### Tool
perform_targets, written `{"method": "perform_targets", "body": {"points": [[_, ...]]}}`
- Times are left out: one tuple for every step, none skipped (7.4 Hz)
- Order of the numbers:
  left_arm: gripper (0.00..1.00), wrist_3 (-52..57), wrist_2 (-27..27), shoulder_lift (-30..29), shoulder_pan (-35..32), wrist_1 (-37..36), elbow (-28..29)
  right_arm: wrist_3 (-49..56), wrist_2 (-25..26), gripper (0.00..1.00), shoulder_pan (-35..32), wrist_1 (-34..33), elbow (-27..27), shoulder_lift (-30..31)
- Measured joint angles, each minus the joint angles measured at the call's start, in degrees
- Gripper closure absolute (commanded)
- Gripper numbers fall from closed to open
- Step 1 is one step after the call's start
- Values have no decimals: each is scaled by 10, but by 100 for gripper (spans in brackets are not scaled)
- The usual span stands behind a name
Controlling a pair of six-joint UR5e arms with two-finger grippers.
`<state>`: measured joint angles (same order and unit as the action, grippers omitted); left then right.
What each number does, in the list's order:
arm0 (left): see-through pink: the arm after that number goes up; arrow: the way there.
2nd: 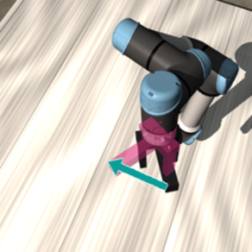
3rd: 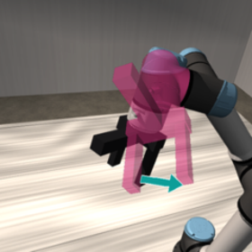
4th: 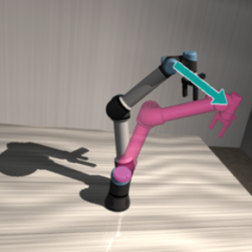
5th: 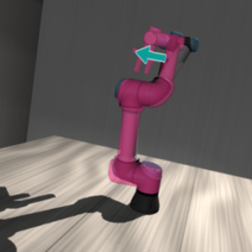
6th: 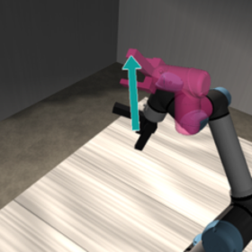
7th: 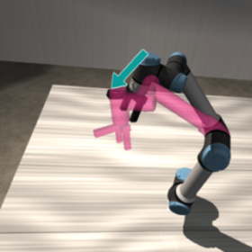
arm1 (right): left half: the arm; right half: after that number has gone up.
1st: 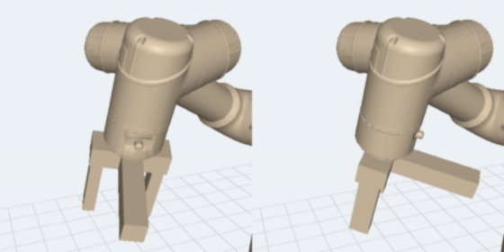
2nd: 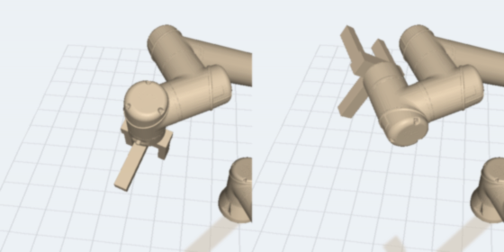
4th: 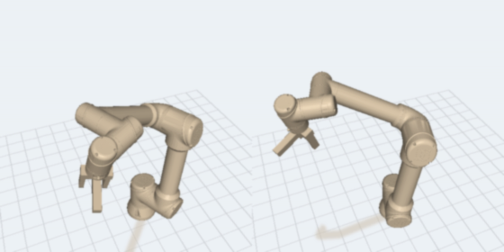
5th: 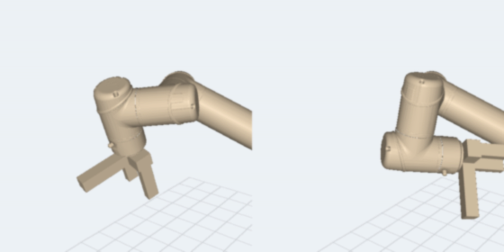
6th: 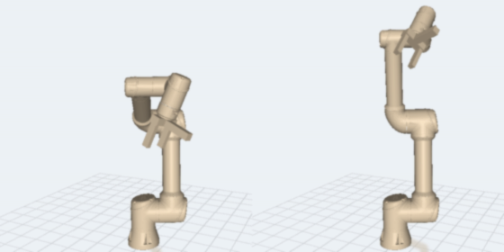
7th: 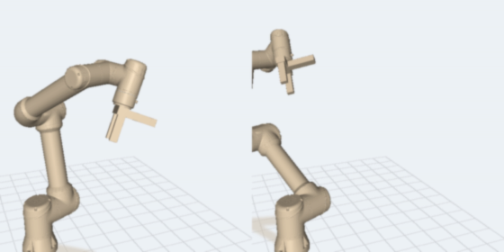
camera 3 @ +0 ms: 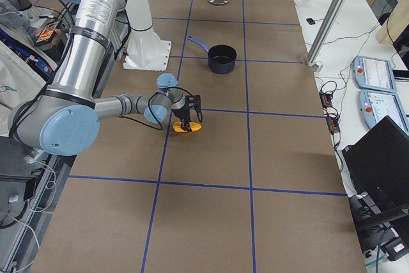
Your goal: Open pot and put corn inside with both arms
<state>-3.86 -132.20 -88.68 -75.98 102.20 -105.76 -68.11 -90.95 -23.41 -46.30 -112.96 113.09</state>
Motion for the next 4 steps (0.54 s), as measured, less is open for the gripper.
{"method": "perform_targets", "body": {"points": [[2, 0, 0, 0, 0, 0, 0, 0, -4, 100, -2, 1, -6, -2], [2, 0, 0, 0, 0, -1, 0, 3, -24, 100, -19, 1, -19, -7], [2, 0, 0, 0, 0, -1, 0, 6, -62, 100, -52, -3, -31, -20], [2, 0, 0, 0, 0, -1, 0, 8, -102, 100, -88, -23, -37, -55]]}}
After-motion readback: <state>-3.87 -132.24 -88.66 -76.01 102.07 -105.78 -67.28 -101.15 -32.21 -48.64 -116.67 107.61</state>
